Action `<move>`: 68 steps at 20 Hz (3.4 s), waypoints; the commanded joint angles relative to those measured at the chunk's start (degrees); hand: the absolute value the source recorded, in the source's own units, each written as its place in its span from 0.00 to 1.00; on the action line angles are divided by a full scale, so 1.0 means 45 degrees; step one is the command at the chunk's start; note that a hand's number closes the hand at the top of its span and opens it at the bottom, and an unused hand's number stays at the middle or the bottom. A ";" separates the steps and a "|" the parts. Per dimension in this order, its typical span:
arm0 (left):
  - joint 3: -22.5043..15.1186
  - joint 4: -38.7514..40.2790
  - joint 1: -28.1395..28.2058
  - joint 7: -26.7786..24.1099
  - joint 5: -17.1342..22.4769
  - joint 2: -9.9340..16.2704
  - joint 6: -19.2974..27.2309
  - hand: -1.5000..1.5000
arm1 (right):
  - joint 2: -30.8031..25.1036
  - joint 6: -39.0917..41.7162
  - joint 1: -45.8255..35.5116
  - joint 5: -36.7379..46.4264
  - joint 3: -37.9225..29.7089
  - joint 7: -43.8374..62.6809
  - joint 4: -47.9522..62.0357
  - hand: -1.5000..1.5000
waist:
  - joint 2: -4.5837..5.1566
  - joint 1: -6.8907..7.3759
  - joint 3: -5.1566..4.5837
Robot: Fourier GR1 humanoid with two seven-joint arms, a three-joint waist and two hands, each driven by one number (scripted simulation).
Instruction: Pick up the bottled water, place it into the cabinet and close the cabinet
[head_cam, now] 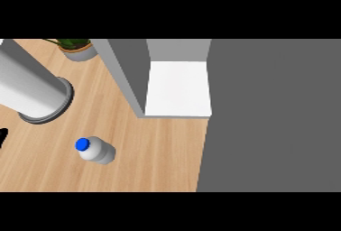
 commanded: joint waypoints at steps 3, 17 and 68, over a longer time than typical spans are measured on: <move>0.0401 -0.2761 0.0001 0.1461 0.1346 0.0117 0.0368 0.00 | 0.0188 -0.0587 -0.0076 0.0618 0.0589 0.0971 -0.1011 0.00 | 0.0001 0.0011 0.0000; 0.0741 -0.1821 0.0739 0.0898 0.1021 -0.0166 -0.0580 0.00 | -0.0126 -0.1671 0.0019 0.1890 0.2062 0.1393 -0.1702 0.00 | -0.0029 -0.0019 -0.0016; -0.0969 1.1789 -0.1555 -0.8712 -0.3406 -0.1147 -0.1271 0.00 | -0.2532 -0.4697 -0.0793 0.2644 0.4102 0.1015 -0.1341 0.00 | 0.0050 -0.0186 -0.0004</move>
